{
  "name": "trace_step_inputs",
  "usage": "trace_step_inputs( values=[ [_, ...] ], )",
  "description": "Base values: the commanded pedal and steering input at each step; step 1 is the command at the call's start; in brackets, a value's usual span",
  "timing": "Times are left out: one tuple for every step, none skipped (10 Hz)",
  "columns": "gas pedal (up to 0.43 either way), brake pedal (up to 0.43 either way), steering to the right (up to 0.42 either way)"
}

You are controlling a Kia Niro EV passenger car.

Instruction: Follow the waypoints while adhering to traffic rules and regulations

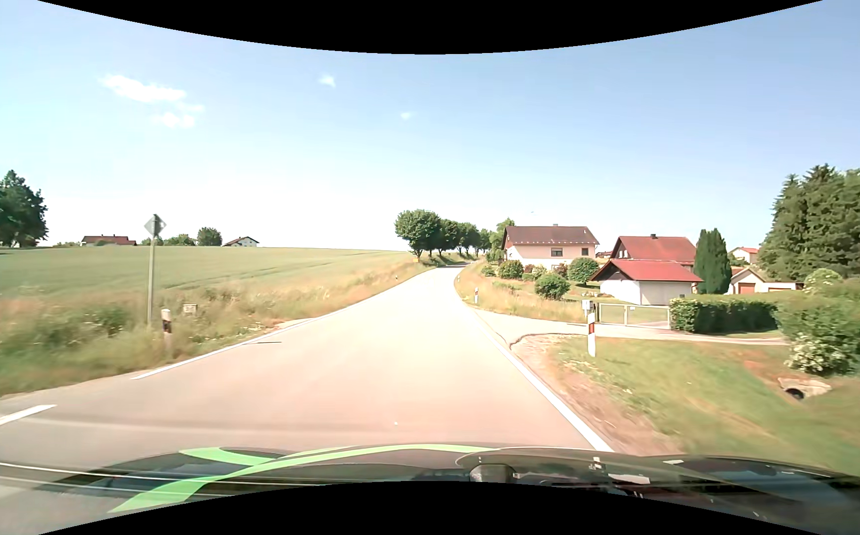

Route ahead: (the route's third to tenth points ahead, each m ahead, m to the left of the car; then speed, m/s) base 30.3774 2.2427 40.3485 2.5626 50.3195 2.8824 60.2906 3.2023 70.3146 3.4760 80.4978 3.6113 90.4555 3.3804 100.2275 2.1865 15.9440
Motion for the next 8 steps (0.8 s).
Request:
trace_step_inputs(
  values=[
    [0.197, 0.0, -0.016],
    [0.22, 0.0, -0.015],
    [0.22, 0.0, -0.013],
    [0.228, 0.0, -0.013],
    [0.228, 0.0, -0.011],
    [0.228, 0.0, -0.01],
    [0.228, 0.0, -0.008],
    [0.228, 0.0, -0.008]
  ],
)
